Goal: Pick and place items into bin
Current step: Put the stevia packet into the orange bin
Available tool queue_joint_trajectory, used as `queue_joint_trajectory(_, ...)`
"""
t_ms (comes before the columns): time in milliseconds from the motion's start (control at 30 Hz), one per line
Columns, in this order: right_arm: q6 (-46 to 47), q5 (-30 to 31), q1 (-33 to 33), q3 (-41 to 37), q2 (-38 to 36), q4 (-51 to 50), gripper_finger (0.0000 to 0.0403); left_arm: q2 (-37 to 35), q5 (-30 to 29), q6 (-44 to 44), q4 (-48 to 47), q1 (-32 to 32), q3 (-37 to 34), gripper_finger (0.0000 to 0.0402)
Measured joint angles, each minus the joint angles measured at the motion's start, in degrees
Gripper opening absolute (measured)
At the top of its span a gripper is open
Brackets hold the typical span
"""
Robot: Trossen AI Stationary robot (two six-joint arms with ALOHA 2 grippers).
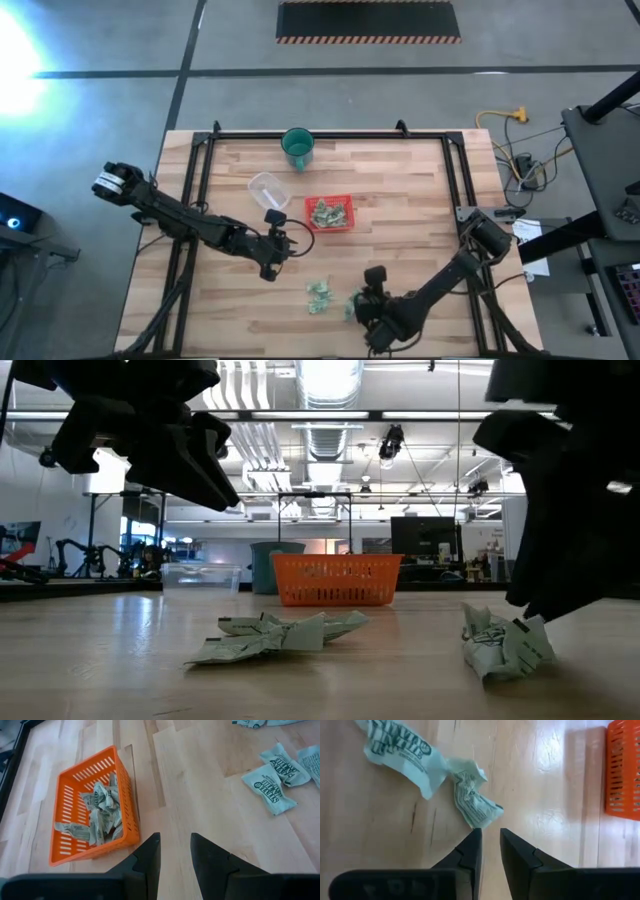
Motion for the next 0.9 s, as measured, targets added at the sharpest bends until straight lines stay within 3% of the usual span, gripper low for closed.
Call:
queue_joint_trajectory(533,-4.4,-0.7,-1.8,-1.0,-0.9,3.2,0.0165,0.0,0.0,0.0,0.0,0.0,-0.1,0.0091)
queue_joint_trajectory(900,-12.0,-7.0,-5.3,-1.2,-1.5,7.4,0.0166,0.0,0.0,0.0,0.0,0.0,-0.1,0.0091)
